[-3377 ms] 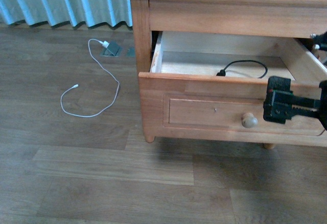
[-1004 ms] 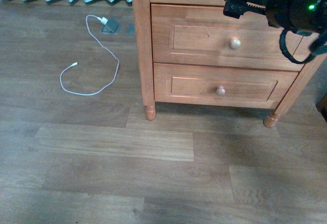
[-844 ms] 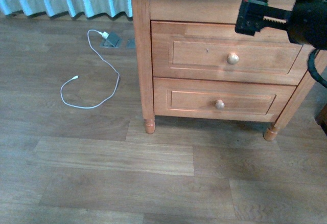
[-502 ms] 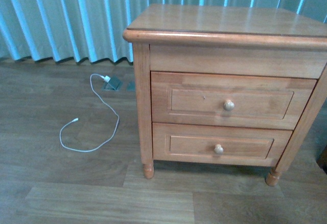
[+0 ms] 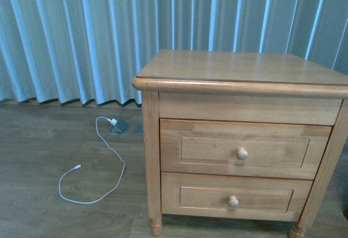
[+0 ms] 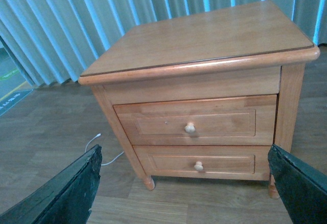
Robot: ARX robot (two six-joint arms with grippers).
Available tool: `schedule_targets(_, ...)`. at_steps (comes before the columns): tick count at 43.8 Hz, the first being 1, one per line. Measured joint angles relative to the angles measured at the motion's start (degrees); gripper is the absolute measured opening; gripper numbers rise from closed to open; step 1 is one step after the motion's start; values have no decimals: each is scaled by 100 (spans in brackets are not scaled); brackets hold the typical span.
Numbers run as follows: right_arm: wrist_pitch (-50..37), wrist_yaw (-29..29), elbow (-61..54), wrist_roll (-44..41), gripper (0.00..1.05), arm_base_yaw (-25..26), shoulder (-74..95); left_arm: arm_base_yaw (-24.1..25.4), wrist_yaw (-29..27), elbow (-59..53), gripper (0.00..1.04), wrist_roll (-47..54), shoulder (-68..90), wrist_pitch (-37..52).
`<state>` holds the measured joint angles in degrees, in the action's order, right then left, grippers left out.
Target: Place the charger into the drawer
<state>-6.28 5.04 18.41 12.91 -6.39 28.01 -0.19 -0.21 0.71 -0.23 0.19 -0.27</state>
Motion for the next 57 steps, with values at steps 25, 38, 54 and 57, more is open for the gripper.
schedule_targets(25, -538, -520, -1132, -1246, 10, 619, -918, 2, 4, 0, 99, 0, 0, 0)
schedule_targets(38, -396, -511, -1429, -1270, 2, 627, -1379, 2, 2, 0, 99, 0, 0, 0)
schedule_targets(54, 625, -498, -1808, -1274, 2, 627, -2710, 2, 0, 0, 99, 0, 0, 0)
schedule_targets(57, 632, -498, -1808, -1274, 2, 627, -2761, 2, 9, 0, 99, 0, 0, 0)
